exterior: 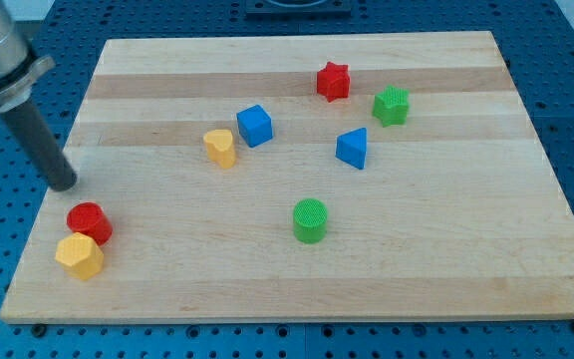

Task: Push the yellow hexagon closer to the green circle

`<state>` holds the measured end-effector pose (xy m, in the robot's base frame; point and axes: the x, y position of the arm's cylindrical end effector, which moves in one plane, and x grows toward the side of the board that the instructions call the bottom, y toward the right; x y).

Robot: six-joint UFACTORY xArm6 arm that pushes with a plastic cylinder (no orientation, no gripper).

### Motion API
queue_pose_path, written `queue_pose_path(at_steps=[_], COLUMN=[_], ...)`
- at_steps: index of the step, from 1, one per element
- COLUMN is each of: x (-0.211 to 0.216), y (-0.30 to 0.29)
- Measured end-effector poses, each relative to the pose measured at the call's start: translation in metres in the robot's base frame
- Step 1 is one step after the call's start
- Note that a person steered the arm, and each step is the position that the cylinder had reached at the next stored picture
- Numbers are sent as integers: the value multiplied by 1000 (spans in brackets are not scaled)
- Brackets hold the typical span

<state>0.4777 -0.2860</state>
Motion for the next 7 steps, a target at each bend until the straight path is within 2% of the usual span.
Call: queue_pose_path(at_steps=[2, 3, 5, 7], x=[64, 87, 112, 101], y=[11, 35, 61, 111])
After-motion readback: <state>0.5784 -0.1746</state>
